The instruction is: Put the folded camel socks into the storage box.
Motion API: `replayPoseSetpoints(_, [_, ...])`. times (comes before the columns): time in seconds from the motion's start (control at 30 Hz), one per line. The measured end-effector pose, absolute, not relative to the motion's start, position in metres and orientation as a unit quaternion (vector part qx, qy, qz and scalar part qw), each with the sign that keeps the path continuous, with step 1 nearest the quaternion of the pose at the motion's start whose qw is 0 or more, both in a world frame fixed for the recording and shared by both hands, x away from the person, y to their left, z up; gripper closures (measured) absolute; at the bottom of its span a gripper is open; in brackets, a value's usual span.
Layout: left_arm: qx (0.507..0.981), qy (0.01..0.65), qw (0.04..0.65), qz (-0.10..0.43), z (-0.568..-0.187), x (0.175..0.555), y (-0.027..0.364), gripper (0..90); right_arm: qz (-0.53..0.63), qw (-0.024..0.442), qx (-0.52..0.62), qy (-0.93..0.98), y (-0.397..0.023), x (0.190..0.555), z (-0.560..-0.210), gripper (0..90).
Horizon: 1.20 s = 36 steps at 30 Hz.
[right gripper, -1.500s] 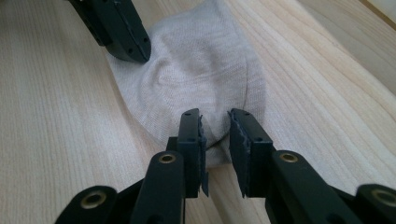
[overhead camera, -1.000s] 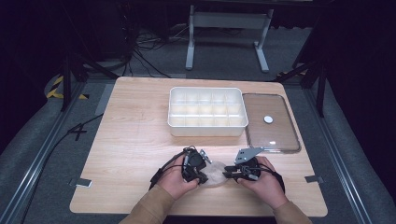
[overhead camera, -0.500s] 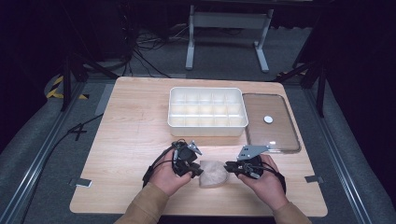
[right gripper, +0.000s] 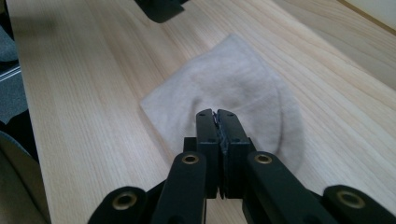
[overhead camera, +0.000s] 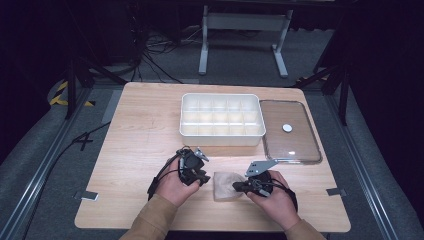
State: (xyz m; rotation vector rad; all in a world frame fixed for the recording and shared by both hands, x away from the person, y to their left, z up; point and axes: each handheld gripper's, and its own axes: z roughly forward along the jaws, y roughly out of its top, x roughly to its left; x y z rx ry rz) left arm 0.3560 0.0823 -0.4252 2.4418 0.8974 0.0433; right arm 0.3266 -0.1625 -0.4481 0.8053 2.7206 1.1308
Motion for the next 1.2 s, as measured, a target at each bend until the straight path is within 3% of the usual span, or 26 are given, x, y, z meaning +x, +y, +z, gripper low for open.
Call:
replayPoseSetpoints(0.43, [0.911, 0.333, 0.242, 0.024, -0.437, 0.356, 0.082, 74.6, 0.35, 0.057, 0.282, 0.891, -0.157, 0.335, -0.461, 89.4])
replayPoseSetpoints(0.77, [0.927, 0.297, 0.231, 0.009, -0.446, 0.351, 0.062, 77.5, 0.344, 0.033, 0.267, 0.9, -0.163, 0.34, -0.462, 90.0])
replayPoseSetpoints(0.9, [0.932, 0.282, 0.229, 0.001, -0.45, 0.352, 0.055, 80.8, 0.347, 0.034, 0.263, 0.9, -0.164, 0.34, -0.462, 90.0])
replayPoseSetpoints(1.0, [0.937, 0.27, 0.223, -0.003, -0.451, 0.352, 0.049, 89.3, 0.35, 0.032, 0.267, 0.897, -0.166, 0.339, -0.463, 90.0])
replayPoseSetpoints(1.2, [0.94, 0.261, 0.219, -0.015, -0.451, 0.353, 0.042, 89.9, 0.351, 0.041, 0.266, 0.897, -0.167, 0.338, -0.463, 90.0])
